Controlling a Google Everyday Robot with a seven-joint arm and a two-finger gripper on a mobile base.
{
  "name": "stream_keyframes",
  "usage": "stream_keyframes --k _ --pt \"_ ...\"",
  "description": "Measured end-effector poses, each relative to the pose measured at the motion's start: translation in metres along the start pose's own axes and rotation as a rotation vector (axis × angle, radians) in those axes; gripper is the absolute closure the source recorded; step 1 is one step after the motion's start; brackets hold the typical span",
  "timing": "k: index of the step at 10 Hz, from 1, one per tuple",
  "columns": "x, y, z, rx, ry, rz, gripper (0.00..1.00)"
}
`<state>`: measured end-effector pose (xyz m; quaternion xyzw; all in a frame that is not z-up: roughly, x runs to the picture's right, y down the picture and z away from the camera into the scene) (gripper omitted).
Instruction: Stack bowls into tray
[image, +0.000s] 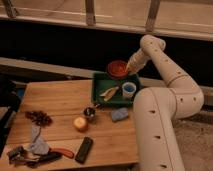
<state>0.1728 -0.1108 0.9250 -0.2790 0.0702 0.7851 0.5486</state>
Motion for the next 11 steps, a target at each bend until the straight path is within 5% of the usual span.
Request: stream_keyframes --k 5,8,11 --pt "0.000 -0.005 0.002 0.006 -0.002 0.025 0.67" --pt "0.009 -0.036 0.008 0.020 0.025 0.084 0.67" --pt "0.012 -0.053 0.018 -0.008 0.046 0.119 0.67"
